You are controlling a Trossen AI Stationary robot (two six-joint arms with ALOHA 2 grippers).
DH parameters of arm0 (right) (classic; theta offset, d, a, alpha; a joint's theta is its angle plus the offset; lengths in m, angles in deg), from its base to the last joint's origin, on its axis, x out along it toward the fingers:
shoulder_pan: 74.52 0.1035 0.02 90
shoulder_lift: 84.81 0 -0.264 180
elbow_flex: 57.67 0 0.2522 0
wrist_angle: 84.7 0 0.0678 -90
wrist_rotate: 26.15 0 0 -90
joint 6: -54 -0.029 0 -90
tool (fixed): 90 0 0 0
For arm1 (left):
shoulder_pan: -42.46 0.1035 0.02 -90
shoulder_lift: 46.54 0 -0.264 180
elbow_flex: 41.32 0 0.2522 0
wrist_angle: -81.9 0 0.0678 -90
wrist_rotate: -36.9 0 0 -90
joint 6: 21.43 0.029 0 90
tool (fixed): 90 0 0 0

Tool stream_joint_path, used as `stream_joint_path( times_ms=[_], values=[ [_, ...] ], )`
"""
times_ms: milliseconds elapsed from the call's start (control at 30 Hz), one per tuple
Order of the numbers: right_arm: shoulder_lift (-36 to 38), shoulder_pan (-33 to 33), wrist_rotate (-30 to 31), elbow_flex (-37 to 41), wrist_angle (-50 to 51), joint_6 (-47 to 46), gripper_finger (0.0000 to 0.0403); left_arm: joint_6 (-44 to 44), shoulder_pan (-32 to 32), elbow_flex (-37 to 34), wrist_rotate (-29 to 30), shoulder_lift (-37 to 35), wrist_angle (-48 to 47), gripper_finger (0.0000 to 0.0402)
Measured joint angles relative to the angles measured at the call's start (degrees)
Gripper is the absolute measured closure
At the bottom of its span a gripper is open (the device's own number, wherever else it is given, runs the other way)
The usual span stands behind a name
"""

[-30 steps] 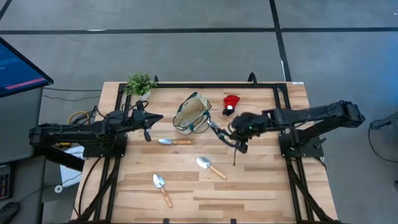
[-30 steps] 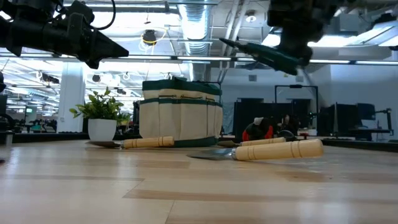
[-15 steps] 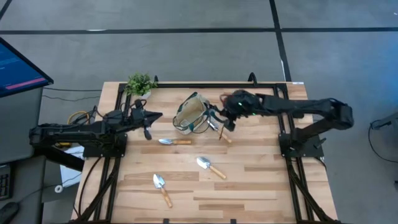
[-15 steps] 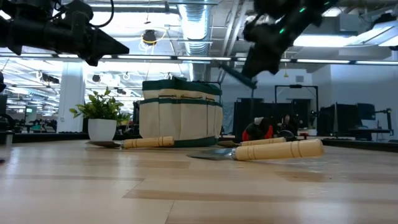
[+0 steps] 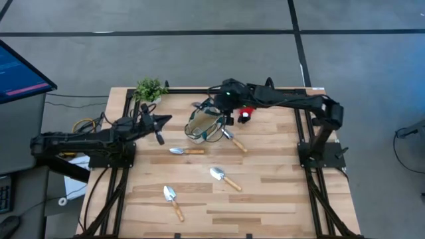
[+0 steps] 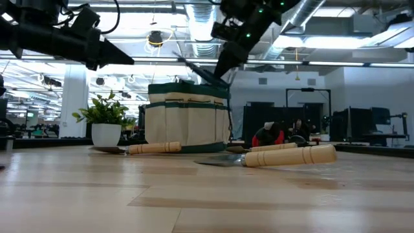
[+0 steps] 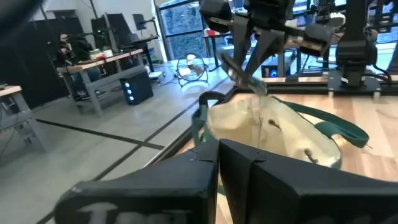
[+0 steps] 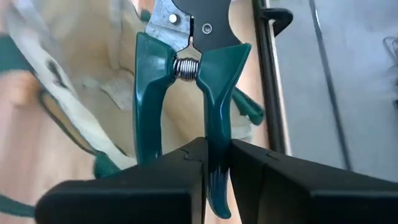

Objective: Pick & Place Garden tools in Gardening bag
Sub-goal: Put the shear scissor into the gardening bag

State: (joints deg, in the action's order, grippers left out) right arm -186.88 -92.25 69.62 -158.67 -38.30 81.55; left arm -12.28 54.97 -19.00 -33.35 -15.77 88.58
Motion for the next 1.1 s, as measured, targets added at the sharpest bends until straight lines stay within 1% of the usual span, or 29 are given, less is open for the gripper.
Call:
stream_joint_path(
  times_ms=[100,200,300,367,467,567,633,767,867,1100],
  values=[
    [-1.34,0.15,2.9,-1.63,0.87,3.82,0.0371,0.06,1.04,0.0,-0.01,0.0,0.33,0.04],
    [-2.32,0.15,4.08,-1.84,0.6,5.44,0.0371,0.06,1.75,0.0,0.0,0.02,0.42,0.04],
    [-2.22,0.75,8.0,-1.8,0.74,6.69,0.0371,0.06,1.73,0.0,-0.02,0.04,0.44,0.04],
    [-1.42,1.45,10.55,-1.73,0.17,7.56,0.0371,0.06,1.73,0.0,-0.02,0.04,0.49,0.04],
    [0.07,2.81,10.93,-1.81,-2.82,8.49,0.0371,0.06,1.73,0.0,-0.02,0.04,0.49,0.04],
    [0.94,3.88,11.53,-1.84,-3.42,9.05,0.0371,0.04,1.73,0.0,-0.02,0.04,0.49,0.04],
    [1.47,4.66,13.85,-1.72,-3.68,9.33,0.0371,0.04,1.73,0.0,-0.02,0.04,0.52,0.04],
    [3.36,6.65,18.08,-1.73,-7.39,11.49,0.0371,0.01,1.73,0.02,-0.02,0.04,0.6,0.04],
    [4.32,7.7,19.46,-1.75,-9.39,12.72,0.0371,0.01,1.73,0.02,-0.04,0.04,0.61,0.04],
    [5.59,7.81,19.64,-1.75,-15.15,12.71,0.0371,0.01,1.73,0.02,-0.04,0.04,0.62,0.04]
  ],
)
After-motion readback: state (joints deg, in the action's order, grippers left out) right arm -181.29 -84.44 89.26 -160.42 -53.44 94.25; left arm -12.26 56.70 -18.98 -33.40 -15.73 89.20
